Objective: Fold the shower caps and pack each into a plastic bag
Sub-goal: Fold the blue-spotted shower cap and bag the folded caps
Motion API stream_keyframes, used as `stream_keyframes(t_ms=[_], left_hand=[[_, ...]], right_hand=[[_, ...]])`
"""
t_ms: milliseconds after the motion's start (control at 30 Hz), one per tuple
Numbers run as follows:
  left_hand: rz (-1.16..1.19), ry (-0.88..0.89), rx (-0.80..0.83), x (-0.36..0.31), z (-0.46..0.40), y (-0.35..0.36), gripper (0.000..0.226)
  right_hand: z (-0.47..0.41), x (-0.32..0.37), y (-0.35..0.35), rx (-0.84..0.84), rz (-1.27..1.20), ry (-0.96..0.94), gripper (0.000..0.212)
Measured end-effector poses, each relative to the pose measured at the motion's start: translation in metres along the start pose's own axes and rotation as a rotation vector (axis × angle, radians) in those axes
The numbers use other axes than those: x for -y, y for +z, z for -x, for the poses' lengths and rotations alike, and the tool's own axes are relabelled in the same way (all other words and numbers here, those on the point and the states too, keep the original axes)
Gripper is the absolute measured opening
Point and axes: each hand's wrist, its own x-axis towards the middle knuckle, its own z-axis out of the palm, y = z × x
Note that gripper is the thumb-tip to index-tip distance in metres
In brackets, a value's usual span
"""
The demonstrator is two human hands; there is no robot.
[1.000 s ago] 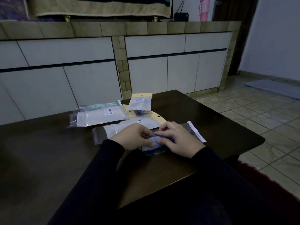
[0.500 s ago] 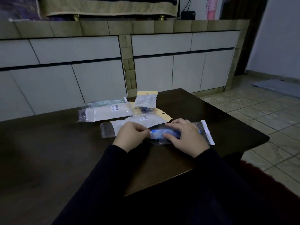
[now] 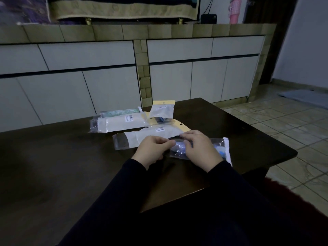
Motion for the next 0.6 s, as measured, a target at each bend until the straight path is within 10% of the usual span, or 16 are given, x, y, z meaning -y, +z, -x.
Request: stream_keyframes(t_ms=[233, 600], left_hand=[[0.105, -0.032, -0.066, 0.0, -0.002, 0.005, 0.019], [0.007, 0.451, -0.194, 0.0, -0.016, -0.013, 0.013]], right_hand=[[-0.006, 0.006, -0.007, 0.096, -0.089, 0.107, 0.038], [-0.047, 0.007, -0.043, 0.285, -0.328, 0.091, 0.046]])
